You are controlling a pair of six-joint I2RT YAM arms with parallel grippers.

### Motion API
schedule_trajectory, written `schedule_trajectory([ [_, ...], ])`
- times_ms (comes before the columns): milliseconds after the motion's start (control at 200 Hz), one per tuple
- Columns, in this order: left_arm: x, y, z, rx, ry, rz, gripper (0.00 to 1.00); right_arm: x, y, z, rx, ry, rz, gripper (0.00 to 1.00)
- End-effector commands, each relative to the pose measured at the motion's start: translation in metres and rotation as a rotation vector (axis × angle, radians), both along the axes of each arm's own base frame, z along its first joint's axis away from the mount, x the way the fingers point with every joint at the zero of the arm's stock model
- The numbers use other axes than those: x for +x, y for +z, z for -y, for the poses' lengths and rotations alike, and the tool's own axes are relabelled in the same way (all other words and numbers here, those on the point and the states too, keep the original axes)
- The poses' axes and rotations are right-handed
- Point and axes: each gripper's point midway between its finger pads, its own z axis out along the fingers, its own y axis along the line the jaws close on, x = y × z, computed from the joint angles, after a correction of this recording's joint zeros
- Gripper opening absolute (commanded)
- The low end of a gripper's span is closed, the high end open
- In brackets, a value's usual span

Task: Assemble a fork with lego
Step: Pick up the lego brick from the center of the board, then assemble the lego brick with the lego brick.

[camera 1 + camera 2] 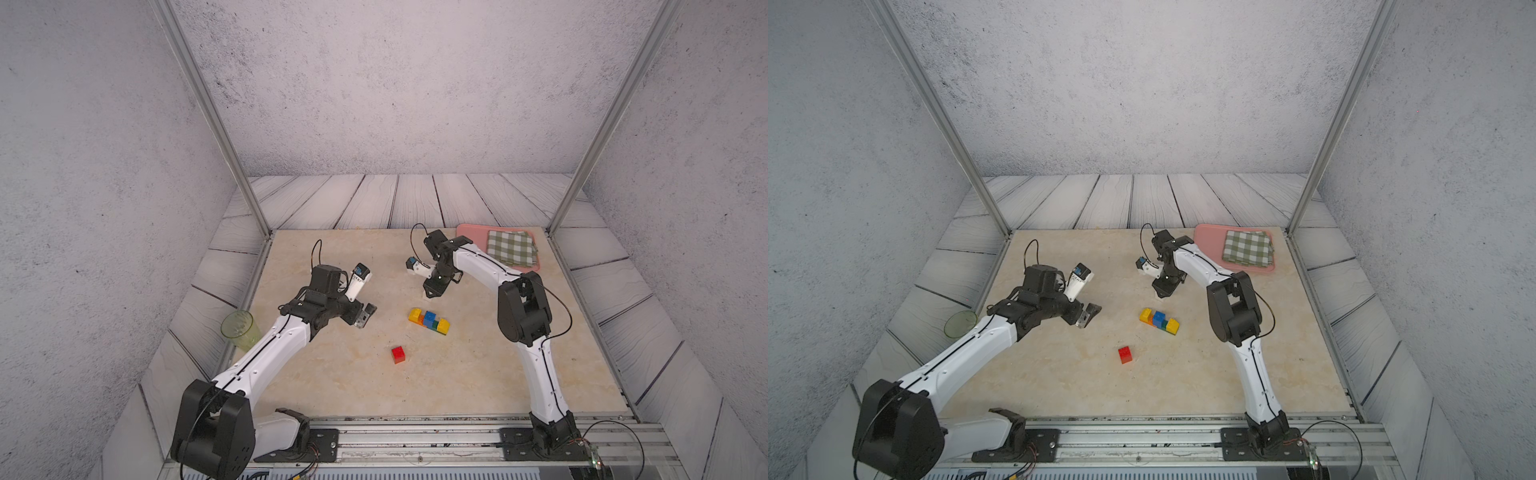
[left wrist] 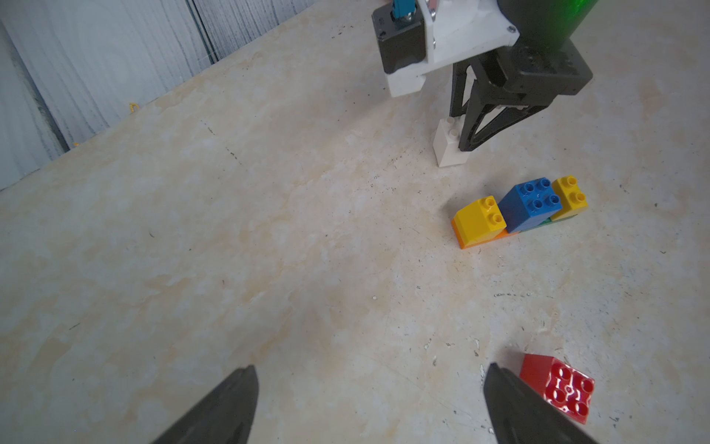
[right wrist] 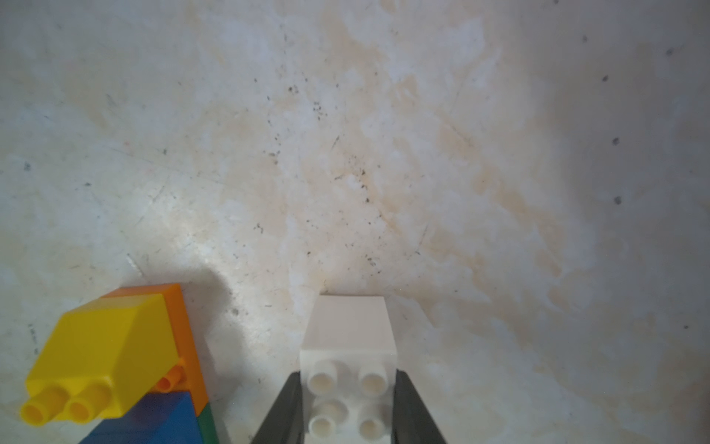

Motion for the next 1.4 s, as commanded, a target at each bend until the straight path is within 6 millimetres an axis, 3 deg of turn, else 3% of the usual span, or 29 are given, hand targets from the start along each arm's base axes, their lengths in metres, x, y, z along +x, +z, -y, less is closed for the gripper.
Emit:
schedule_trajectory([
  [0,-0.006,0.015,-0.005,-0.026,0.015,0.028,0.98,-0.001,0.06,-0.004,0.065,0.002,0.116,0.0],
  [175,-0.024,0.028,-0.016,-0.025,0.047,0.038,0.98,-0.031,0.11,-0.022,0.14,0.101,0.191,0.0],
  [340,-0.046,0.031,-0.033,-0.021,0.111,0.031,0.98,-0.078,0.126,-0.042,0.135,0.246,0.18,0.0],
  [600,-0.078,0.03,-0.051,-0.011,0.152,0.042,0.98,-0.141,0.11,-0.055,0.083,0.401,0.142,0.0],
  [866,-0.114,0.019,-0.067,0.019,0.149,0.052,0.98,-0.184,0.086,-0.068,0.07,0.526,0.119,0.0],
  [1061,-0.12,0.018,-0.075,0.029,0.165,0.106,0.98,-0.198,0.072,-0.075,0.033,0.588,0.103,0.0],
  [1396,-0.114,0.004,-0.089,0.104,0.228,0.106,0.98,-0.208,0.052,-0.089,0.02,0.66,0.102,0.0],
])
